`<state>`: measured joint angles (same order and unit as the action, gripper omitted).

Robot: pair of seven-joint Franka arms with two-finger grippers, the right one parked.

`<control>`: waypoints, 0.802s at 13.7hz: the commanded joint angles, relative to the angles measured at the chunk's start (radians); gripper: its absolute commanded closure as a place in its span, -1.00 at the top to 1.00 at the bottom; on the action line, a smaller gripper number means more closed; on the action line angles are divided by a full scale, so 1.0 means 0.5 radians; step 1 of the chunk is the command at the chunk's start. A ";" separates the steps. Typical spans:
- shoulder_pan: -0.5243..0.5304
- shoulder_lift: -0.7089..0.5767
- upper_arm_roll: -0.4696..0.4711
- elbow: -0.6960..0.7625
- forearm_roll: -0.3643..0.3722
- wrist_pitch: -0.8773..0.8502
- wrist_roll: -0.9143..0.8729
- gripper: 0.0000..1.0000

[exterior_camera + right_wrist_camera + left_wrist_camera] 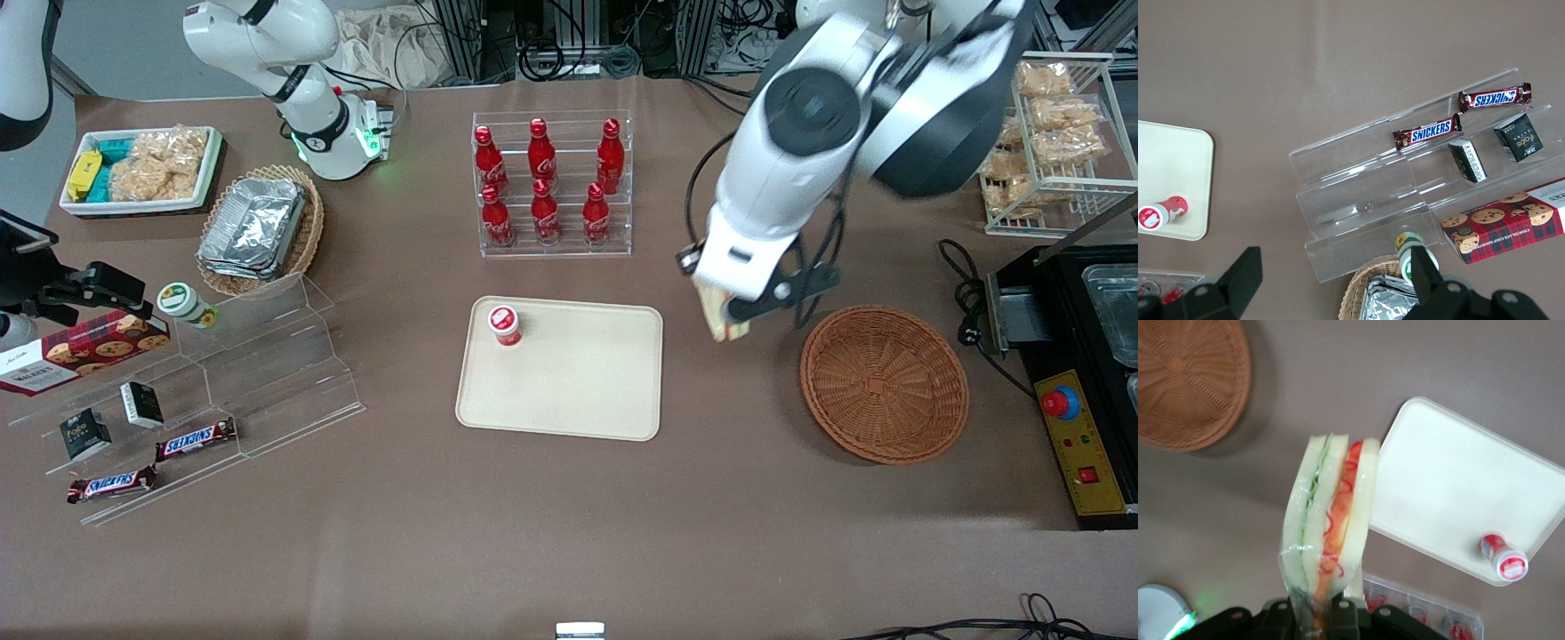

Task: Place sandwich from basket to tray
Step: 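Carry the sandwich with the left gripper over to the cream tray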

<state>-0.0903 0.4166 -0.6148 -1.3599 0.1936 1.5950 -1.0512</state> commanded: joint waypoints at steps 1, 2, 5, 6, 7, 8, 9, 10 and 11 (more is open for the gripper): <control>-0.126 0.399 -0.034 0.066 0.235 0.218 -0.271 -0.87; -0.150 0.509 -0.031 0.066 0.318 0.313 -0.354 -0.87; -0.181 0.752 -0.031 0.060 0.438 0.568 -0.420 -0.87; -0.203 0.808 -0.025 0.060 0.456 0.623 -0.420 -0.86; -0.218 0.860 -0.022 0.063 0.475 0.672 -0.420 -0.85; -0.230 0.894 -0.016 0.063 0.487 0.700 -0.423 -0.84; -0.233 0.930 -0.016 0.063 0.496 0.725 -0.423 -0.80; -0.234 0.955 -0.016 0.063 0.496 0.764 -0.420 -0.69; -0.234 0.971 -0.013 0.063 0.499 0.792 -0.416 -0.56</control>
<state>-0.1954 0.8758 -0.6178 -1.3643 0.4167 1.9799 -1.2397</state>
